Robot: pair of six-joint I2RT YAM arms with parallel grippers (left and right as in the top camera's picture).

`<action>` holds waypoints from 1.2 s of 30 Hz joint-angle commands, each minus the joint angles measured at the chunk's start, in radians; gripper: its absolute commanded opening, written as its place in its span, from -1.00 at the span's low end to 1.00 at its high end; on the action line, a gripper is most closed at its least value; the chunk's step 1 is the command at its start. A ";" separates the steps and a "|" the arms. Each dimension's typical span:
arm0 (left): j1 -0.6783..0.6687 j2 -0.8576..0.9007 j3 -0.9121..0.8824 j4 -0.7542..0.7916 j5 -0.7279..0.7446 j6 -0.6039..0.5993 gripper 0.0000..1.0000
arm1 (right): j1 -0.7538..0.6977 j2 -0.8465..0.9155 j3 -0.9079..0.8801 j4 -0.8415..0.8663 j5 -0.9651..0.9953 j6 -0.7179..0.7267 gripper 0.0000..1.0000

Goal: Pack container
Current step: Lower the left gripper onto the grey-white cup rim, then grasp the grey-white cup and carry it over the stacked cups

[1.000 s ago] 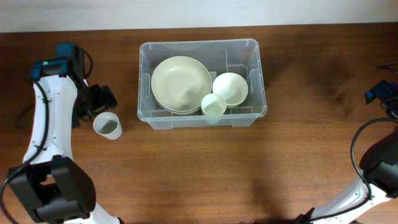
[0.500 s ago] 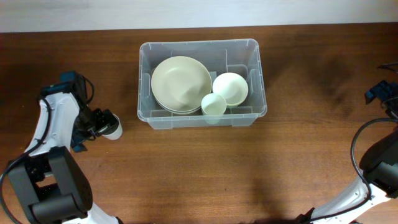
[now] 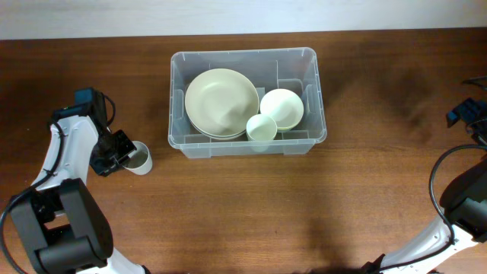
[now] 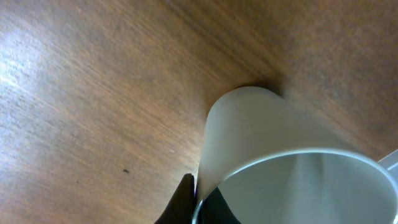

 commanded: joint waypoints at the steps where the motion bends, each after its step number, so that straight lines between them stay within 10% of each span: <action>1: 0.004 0.003 0.061 0.006 -0.002 -0.002 -0.99 | -0.001 -0.006 -0.003 0.000 0.009 0.007 0.98; 10: -0.026 0.002 0.535 -0.035 0.013 0.064 -0.98 | -0.001 -0.006 -0.003 0.000 0.008 0.007 0.98; 16: -0.191 0.002 0.821 -0.043 0.300 0.211 -0.98 | -0.001 -0.006 -0.003 0.000 0.008 0.007 0.98; 27: -0.671 0.097 0.835 -0.063 0.269 0.310 -0.98 | -0.001 -0.006 -0.003 0.000 0.009 0.007 0.98; 36: -0.750 0.274 0.834 -0.196 0.249 0.309 -0.98 | -0.001 -0.006 -0.003 0.000 0.008 0.007 0.98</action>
